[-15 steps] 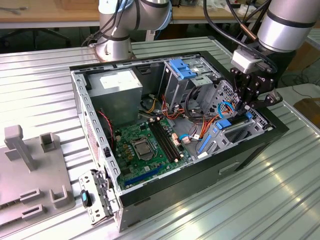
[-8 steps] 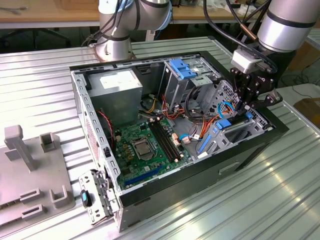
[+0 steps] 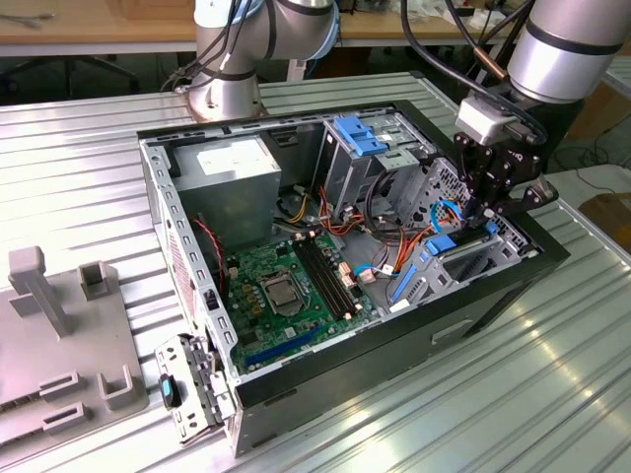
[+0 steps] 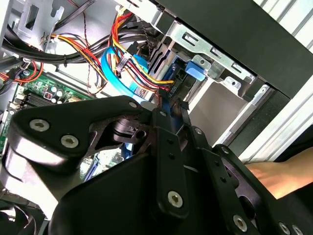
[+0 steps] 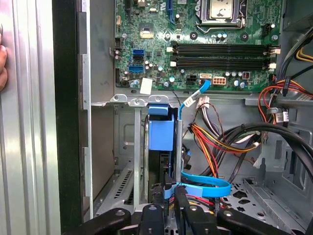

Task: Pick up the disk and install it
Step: 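Insert the second disk wire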

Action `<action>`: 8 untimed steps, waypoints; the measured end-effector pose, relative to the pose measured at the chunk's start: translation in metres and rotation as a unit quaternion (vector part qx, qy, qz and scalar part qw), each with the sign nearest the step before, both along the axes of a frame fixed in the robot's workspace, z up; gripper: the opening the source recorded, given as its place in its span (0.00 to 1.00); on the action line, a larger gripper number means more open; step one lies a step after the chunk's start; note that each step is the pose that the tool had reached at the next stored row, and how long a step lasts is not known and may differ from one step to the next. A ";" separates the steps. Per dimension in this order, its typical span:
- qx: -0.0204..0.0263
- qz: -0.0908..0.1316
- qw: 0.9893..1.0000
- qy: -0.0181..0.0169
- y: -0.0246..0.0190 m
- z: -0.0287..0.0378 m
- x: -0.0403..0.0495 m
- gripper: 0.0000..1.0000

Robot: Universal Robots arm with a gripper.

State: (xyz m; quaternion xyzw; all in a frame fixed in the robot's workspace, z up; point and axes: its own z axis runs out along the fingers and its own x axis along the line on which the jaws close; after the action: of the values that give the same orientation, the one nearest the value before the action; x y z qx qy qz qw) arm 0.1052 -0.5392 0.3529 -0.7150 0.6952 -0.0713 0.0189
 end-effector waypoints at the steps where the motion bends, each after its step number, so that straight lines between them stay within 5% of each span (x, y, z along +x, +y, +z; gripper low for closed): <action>1: 0.000 0.000 1.000 0.000 0.0000 0.0001 0.0000 0.24; 5: 0.000 0.000 1.000 0.000 0.0000 0.0001 0.0000 0.24; 8: 0.000 -0.001 1.000 0.010 0.0000 0.0007 0.0004 0.24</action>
State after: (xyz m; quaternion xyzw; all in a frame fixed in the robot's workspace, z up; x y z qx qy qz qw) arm 0.1056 -0.5392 0.3536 -0.7149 0.6961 -0.0643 0.0117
